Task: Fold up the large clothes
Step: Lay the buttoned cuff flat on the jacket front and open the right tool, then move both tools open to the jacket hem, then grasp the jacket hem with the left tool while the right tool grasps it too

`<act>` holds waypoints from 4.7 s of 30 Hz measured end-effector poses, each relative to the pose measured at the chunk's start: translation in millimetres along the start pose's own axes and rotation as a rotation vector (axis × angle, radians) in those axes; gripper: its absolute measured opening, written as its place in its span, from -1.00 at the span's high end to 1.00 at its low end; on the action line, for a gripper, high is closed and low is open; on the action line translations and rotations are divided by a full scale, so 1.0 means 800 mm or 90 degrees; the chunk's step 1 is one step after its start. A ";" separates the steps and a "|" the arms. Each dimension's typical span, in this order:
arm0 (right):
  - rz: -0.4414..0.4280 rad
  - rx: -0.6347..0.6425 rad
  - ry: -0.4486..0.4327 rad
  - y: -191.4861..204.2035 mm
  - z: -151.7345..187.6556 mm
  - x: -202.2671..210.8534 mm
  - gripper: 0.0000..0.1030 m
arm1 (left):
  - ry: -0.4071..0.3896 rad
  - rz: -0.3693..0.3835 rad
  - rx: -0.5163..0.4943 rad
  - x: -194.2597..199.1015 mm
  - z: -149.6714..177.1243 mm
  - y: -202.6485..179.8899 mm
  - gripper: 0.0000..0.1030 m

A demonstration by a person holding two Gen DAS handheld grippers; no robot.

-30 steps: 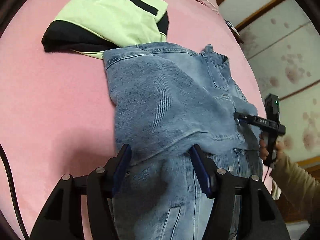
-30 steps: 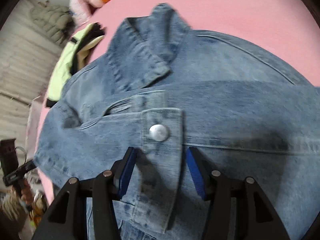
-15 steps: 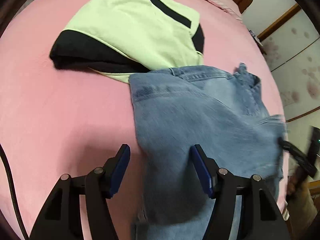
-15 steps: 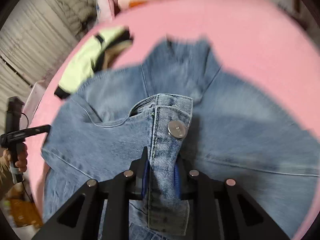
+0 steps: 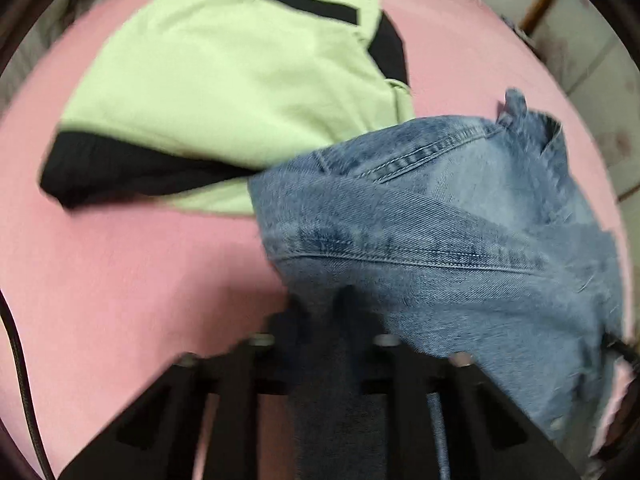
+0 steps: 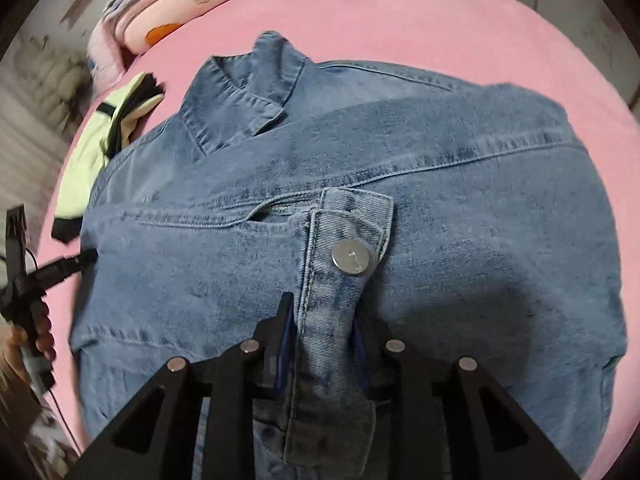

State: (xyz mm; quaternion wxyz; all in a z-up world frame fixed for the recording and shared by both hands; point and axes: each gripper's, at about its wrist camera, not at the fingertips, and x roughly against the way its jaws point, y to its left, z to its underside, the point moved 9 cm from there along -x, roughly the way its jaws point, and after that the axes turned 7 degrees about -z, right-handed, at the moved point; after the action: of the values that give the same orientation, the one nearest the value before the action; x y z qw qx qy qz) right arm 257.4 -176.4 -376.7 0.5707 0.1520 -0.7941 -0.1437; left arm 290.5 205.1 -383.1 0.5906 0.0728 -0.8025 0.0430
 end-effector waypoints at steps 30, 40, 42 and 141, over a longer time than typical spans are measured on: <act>-0.061 -0.081 0.062 -0.032 0.075 0.016 0.15 | 0.000 0.015 0.019 0.059 0.130 -0.068 0.62; 0.064 0.118 -0.068 -0.018 0.036 0.057 0.93 | -0.006 -0.019 0.045 0.045 0.127 -0.060 0.62; 0.075 0.130 -0.060 -0.023 0.032 0.049 0.93 | -0.010 -0.033 0.052 0.042 0.125 -0.063 0.62; -0.028 -0.145 0.061 -0.208 0.349 0.181 0.09 | 0.112 0.108 0.109 0.135 0.452 -0.021 -0.80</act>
State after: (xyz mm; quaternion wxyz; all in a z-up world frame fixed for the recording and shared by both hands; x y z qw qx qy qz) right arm -38.8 -372.1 -404.4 0.6186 0.1102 -0.7408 -0.2375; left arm -78.9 125.3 -388.4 0.6447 0.0511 -0.7441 0.1673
